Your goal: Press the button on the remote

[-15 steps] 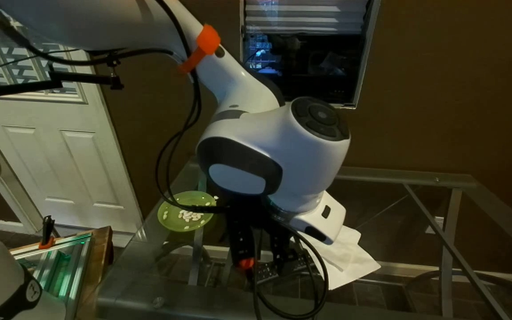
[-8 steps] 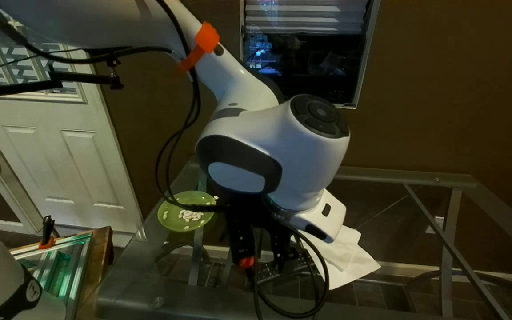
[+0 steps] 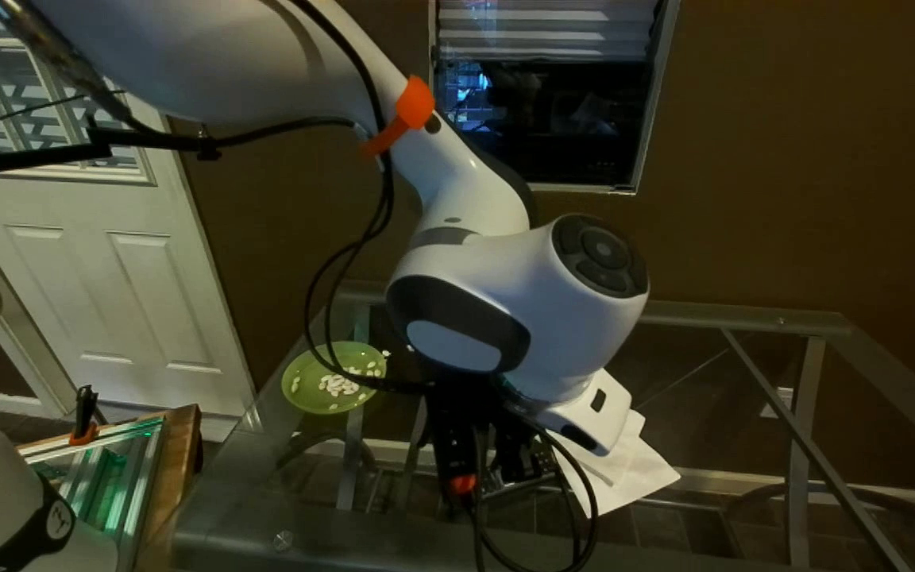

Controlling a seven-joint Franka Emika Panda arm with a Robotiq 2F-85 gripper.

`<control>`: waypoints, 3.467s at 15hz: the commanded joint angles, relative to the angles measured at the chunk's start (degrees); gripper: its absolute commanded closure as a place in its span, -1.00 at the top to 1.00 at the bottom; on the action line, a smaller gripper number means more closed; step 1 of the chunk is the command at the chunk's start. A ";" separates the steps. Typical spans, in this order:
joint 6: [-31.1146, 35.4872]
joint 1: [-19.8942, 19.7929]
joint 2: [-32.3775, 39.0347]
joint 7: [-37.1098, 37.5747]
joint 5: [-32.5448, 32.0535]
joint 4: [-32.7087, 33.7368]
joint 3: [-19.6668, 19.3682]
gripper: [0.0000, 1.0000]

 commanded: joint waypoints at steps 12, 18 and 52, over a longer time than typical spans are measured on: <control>0.77 -2.99 15.69 -1.28 3.13 12.67 3.83 -1.00; 0.45 -3.89 17.46 -0.88 2.89 14.96 4.55 -1.00; 4.12 1.41 0.24 9.52 -8.57 1.12 0.78 -0.99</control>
